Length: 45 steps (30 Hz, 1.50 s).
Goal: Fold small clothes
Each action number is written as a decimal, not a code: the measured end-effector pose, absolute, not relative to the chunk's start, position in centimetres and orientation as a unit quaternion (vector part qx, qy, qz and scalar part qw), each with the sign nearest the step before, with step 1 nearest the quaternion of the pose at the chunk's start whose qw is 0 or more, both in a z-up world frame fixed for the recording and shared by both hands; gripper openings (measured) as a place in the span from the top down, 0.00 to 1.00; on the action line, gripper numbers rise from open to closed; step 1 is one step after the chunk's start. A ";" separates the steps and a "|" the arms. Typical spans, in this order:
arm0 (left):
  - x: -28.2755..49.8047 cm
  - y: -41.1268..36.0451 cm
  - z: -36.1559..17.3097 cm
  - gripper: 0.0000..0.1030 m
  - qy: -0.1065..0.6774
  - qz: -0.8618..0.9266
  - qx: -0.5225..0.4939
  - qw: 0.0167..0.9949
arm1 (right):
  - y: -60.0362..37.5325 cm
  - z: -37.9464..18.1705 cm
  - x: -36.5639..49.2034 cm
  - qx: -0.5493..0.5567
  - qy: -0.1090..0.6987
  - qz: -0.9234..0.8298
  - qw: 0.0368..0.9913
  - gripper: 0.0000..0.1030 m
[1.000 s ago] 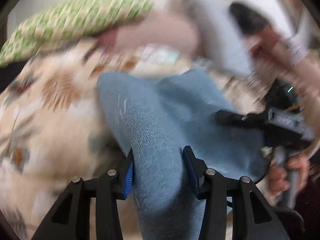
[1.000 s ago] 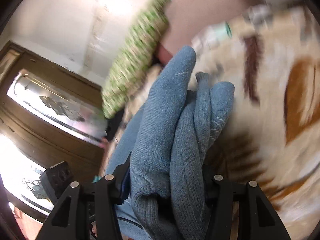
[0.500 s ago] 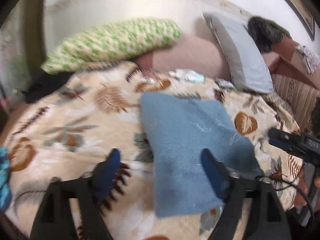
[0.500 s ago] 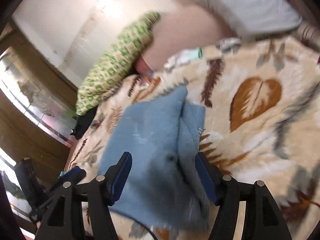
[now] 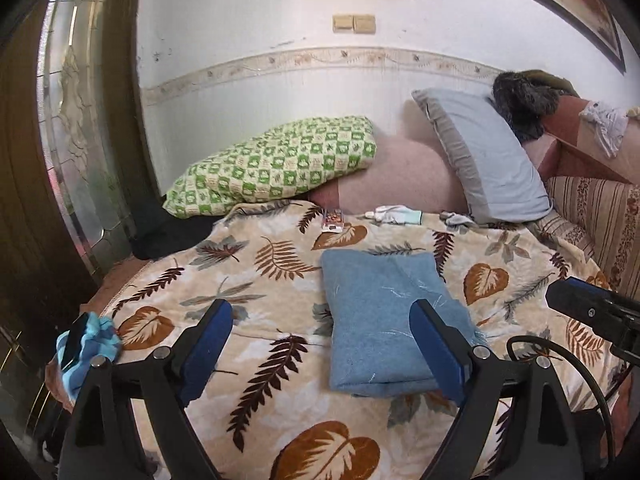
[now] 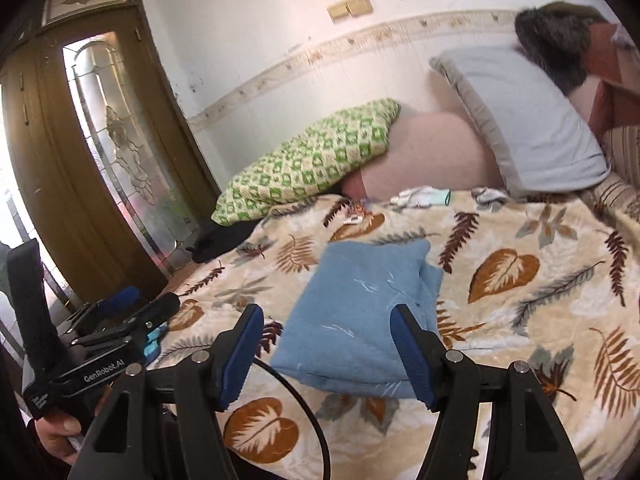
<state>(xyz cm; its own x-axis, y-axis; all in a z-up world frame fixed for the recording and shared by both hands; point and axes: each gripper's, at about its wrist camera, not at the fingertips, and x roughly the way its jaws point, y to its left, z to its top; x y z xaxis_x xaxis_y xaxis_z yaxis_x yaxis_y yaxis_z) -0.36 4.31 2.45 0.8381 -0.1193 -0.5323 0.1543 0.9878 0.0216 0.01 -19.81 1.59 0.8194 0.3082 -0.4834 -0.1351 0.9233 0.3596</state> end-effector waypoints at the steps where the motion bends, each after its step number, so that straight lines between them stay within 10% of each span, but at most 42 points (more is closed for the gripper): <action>1: -0.8 4.5 2.6 0.12 0.276 -0.071 0.029 0.958 | -19.7 1.9 -0.5 0.158 0.271 0.116 0.942 0.33; 45: -5.7 7.1 4.7 0.12 0.266 0.000 0.024 0.964 | -18.4 4.3 -7.0 0.118 0.252 0.075 0.957 0.32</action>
